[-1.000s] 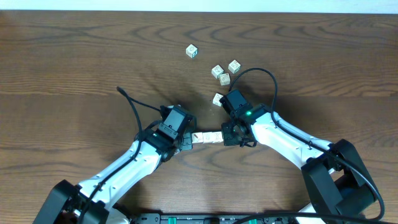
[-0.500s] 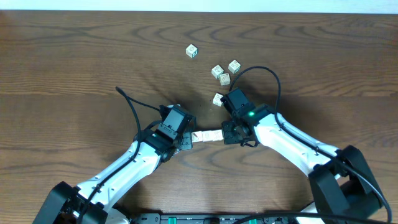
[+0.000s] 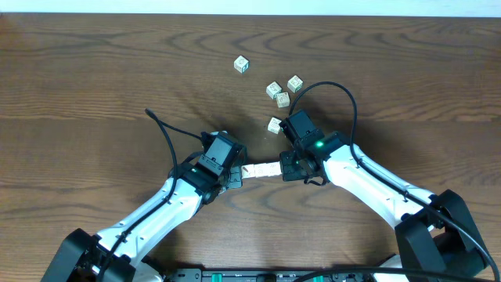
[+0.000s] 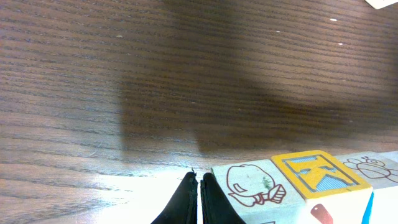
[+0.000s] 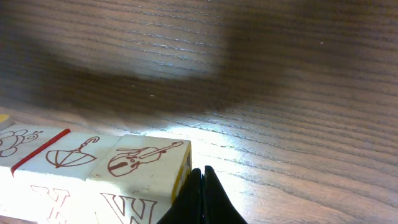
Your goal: Lift 5 blocks
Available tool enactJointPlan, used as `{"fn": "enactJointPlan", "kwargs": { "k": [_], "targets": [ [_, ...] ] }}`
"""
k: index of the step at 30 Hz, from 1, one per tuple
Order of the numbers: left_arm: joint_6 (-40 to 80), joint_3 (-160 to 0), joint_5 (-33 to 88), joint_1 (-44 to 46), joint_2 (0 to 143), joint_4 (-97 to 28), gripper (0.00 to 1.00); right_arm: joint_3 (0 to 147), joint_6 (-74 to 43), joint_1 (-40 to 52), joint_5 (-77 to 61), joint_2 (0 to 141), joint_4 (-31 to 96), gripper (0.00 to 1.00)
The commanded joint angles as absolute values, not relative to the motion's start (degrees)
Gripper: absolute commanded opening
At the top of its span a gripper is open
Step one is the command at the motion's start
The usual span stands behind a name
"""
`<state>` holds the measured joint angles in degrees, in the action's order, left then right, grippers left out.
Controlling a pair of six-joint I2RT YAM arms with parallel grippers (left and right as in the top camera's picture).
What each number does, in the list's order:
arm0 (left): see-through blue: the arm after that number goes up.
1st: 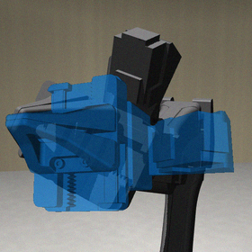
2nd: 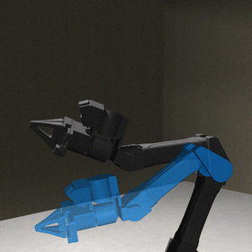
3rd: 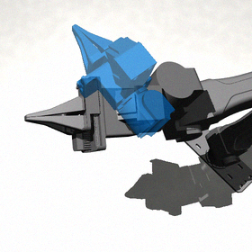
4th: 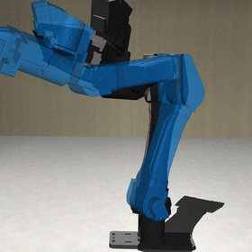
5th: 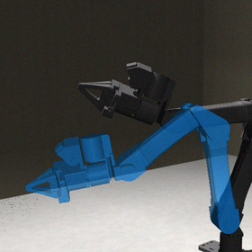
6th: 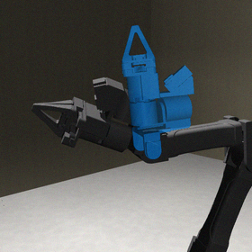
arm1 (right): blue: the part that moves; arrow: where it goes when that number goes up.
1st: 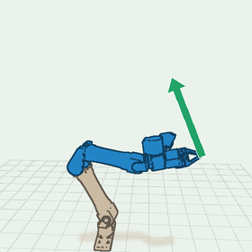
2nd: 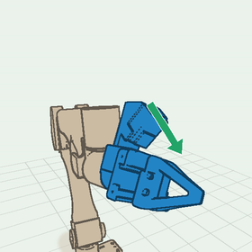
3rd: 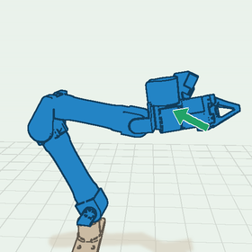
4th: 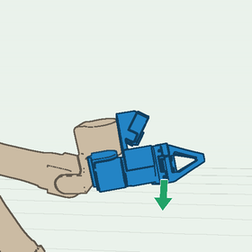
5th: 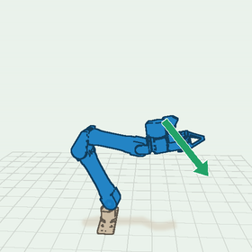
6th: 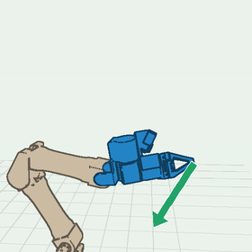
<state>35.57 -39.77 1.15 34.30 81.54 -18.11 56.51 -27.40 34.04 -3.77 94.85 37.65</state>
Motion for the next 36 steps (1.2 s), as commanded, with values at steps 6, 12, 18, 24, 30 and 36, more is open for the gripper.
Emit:
{"fn": "enactJointPlan", "kwargs": {
  "k": [6, 12, 18, 24, 30, 36],
  "targets": [
    [35.9, -42.3, 17.5, 38.7, 79.7, -14.0, 0.07, 58.8, -27.4, 39.1, -22.6, 93.5, 34.3, 0.01],
    [35.9, -42.3, 17.6, 38.7, 79.6, -14.0, 0.07, 58.8, -27.4, 39.1, -22.6, 93.2, 34.4, 0.01],
    [36.1, -42.3, 18.5, 38.7, 79.6, -14.0, 0.07, 58.8, -27.4, 39.1, -22.6, 92.8, 34.5, 0.01],
    [36.6, -42.4, 18.9, 38.7, 79.5, -14.0, 0.07, 58.8, -27.4, 39.1, -23.0, 92.2, 34.9, 0.01],
    [36.8, -42.9, 19.0, 38.7, 79.0, -14.0, 0.07, 58.8, -27.4, 39.1, -23.0, 90.7, 34.9, 0.01],
    [36.8, -43.0, 19.0, 38.7, 78.1, -14.0, 0.07, 58.8, -27.4, 39.1, -22.4, 89.5, 35.3, 0.01]
  ]
}}
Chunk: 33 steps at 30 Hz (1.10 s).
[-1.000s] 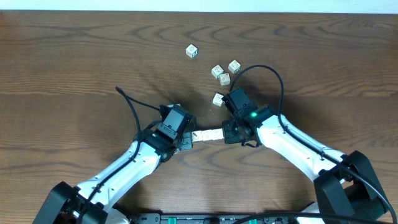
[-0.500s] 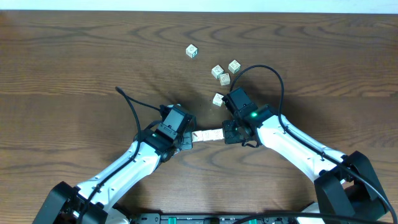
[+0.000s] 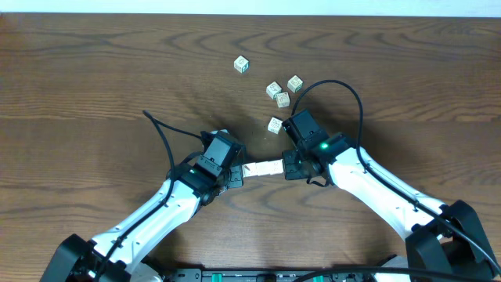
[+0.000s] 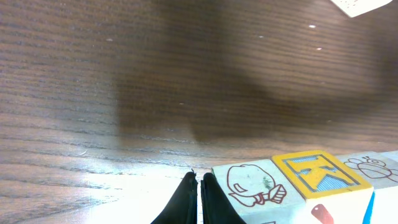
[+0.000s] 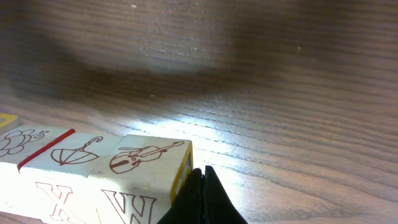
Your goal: Lift 5 blocks
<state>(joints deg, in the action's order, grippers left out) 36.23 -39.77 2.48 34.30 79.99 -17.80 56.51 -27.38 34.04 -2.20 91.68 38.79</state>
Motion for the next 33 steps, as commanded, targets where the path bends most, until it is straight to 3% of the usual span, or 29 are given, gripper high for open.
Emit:
{"fn": "enactJointPlan", "kwargs": {
  "k": [1, 33],
  "targets": [
    [36.8, -43.0, 19.0, 38.7, 77.9, -14.0, 0.07, 58.8, -27.4, 39.1, -22.4, 89.5, 35.4, 0.01],
    [37.8, -43.6, 19.5, 38.7, 75.4, -14.5, 0.07, 58.8, -27.4, 39.1, -23.0, 85.2, 36.1, 0.01]
  ]
}}
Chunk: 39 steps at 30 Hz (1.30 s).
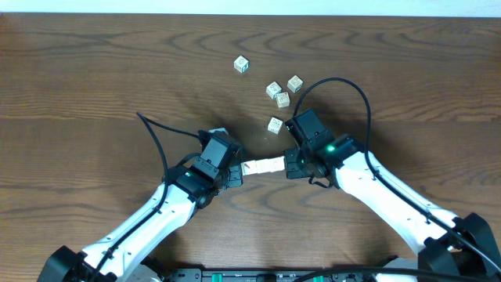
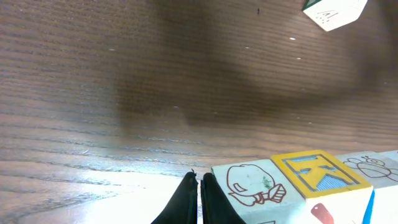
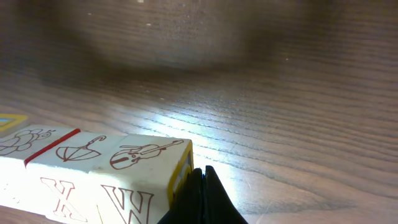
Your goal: Lift 5 blocks
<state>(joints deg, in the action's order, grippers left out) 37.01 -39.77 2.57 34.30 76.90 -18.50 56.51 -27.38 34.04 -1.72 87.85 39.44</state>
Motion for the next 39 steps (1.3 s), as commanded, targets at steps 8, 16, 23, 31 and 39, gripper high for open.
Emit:
{"fn": "enactJointPlan", "kwargs": {
  "k": [8, 16, 23, 31, 39],
  "targets": [
    [37.8, -44.3, 20.0, 38.7, 75.4, -14.5, 0.07, 58.8, -27.4, 39.1, -23.0, 84.2, 36.4, 0.01],
    [37.8, -44.3, 20.1, 38.7, 75.4, -14.5, 0.07, 58.8, -25.3, 39.1, -23.0, 84.2, 37.9, 0.01],
    [37.6, -44.3, 20.1, 38.7, 75.4, -14.5, 0.07, 58.8, -21.9, 39.1, -23.0, 84.2, 40.0, 0.01],
    [37.3, -44.3, 20.1, 38.8, 75.4, -14.5, 0.07, 58.8, -20.9, 39.1, -23.0, 84.2, 40.1, 0.01],
    [36.5, -44.3, 20.1, 39.0, 75.4, -15.1, 0.07, 58.8, -18.5, 39.1, -23.9, 84.2, 41.2, 0.01]
  ]
}}
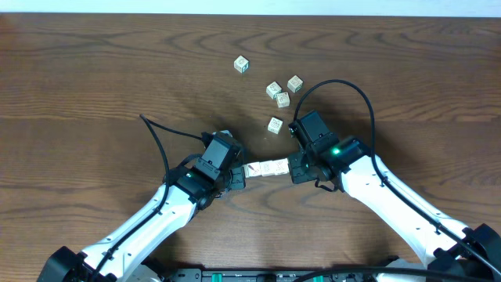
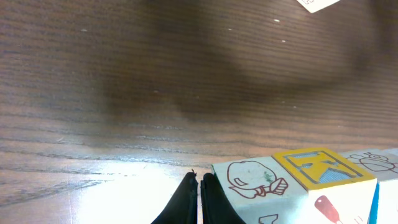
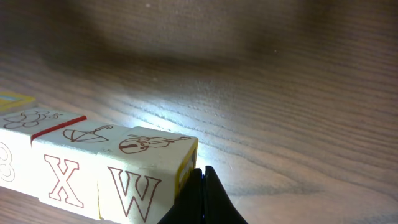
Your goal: Lift 5 blocks
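A short row of lettered wooden blocks (image 1: 268,168) is pinched end to end between my two grippers. My left gripper (image 1: 239,174) is shut, and its fingertips (image 2: 199,185) press the end block with the red mitten drawing (image 2: 255,178), next to a yellow K block (image 2: 323,165). My right gripper (image 1: 296,166) is also shut, with its tips (image 3: 200,185) against the W block (image 3: 140,180) beside an X block (image 3: 65,171). The row seems to hang just above the wood. How many blocks the row holds I cannot tell.
Several loose blocks lie beyond the arms: one far off (image 1: 242,64), a cluster of three (image 1: 282,94), and one close to the right arm (image 1: 275,124). A corner of a loose block (image 2: 317,4) shows at the top of the left wrist view. Cables arch over both arms.
The row and both shut grippers have shifted slightly to the right. In the right wrist view the front faces with X and W show more fully, and the row sits lower in the frame.
At every earlier moment both grippers were shut and pressed against opposite ends of the same row. Across the frames the pair and the row drifted a little to the right, and the table looks somewhat farther away in both wrist views now.
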Available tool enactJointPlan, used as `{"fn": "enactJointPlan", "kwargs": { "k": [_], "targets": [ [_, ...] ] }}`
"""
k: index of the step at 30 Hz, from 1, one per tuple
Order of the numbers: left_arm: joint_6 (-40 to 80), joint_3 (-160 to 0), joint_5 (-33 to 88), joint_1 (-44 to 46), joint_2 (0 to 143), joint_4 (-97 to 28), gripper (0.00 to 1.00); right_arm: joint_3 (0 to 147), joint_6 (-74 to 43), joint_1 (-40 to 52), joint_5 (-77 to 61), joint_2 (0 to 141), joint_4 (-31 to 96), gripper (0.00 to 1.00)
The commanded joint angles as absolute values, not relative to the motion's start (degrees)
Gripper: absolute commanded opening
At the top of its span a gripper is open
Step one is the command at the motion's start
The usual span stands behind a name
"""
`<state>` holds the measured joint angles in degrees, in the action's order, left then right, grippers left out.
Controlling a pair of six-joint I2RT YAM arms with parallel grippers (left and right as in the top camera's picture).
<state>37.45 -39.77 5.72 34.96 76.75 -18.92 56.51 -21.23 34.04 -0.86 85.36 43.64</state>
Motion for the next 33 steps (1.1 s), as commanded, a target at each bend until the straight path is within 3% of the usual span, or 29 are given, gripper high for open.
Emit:
{"fn": "enactJointPlan", "kwargs": {
  "k": [1, 33],
  "targets": [
    [36.5, -44.3, 20.1, 39.0, 75.4, -15.2, 0.07, 58.8, -18.1, 39.1, -23.9, 84.2, 41.4, 0.01],
    [35.7, -45.1, 20.0, 39.0, 74.0, -16.6, 0.07, 59.2, -18.4, 39.1, -24.9, 84.2, 42.5, 0.01]
  ]
}}
